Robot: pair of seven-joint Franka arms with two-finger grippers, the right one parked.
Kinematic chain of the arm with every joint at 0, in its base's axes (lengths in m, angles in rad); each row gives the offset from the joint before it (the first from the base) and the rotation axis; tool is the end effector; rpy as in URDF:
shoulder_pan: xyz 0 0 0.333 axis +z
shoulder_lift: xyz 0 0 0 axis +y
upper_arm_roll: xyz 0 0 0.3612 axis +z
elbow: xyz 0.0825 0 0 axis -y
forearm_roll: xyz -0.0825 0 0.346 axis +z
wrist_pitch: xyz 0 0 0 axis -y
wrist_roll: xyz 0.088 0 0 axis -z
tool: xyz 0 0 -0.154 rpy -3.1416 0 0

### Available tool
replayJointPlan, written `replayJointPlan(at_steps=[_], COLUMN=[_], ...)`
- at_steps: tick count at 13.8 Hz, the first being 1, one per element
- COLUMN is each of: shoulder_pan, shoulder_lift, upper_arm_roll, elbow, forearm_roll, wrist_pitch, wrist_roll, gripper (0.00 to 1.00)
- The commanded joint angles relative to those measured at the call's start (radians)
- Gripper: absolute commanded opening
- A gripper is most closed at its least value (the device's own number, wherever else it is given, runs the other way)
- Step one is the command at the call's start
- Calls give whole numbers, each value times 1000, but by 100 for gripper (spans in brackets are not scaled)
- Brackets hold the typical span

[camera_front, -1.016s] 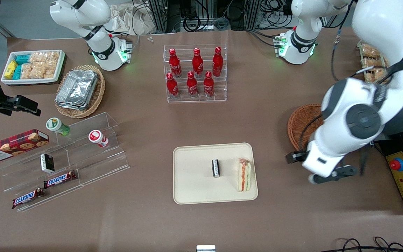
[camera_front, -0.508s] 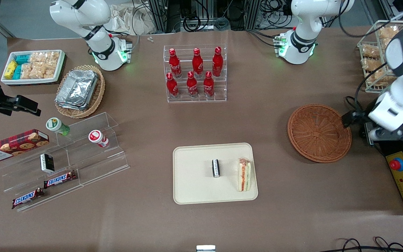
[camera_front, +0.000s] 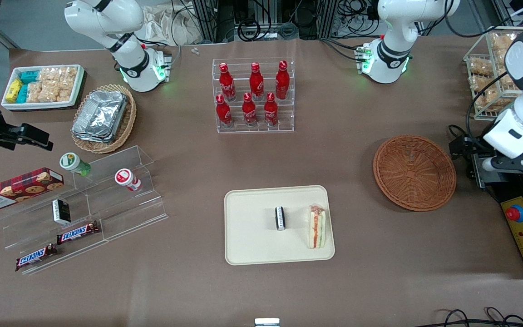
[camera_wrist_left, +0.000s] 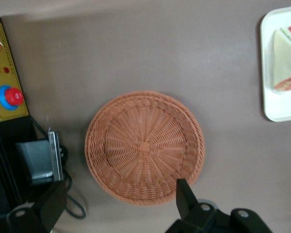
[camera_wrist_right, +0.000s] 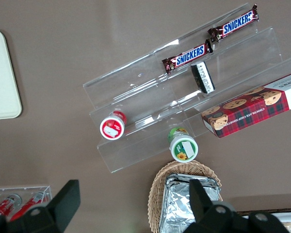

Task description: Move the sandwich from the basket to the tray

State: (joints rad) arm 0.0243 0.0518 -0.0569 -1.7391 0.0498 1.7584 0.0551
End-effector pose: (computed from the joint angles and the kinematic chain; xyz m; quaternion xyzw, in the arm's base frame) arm 0.5397 -0.0102 0.5378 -0.9984 0.0488 0.0165 0.0227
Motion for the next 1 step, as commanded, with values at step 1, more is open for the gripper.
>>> replayJointPlan(at_steps=[1], shoulder_pan=[0], shoulder_lift=[102], upper_arm_roll=[-15], elbow=[165], forearm_roll=[24], wrist_pitch=[-123], wrist_roll=[-35], gripper=[100])
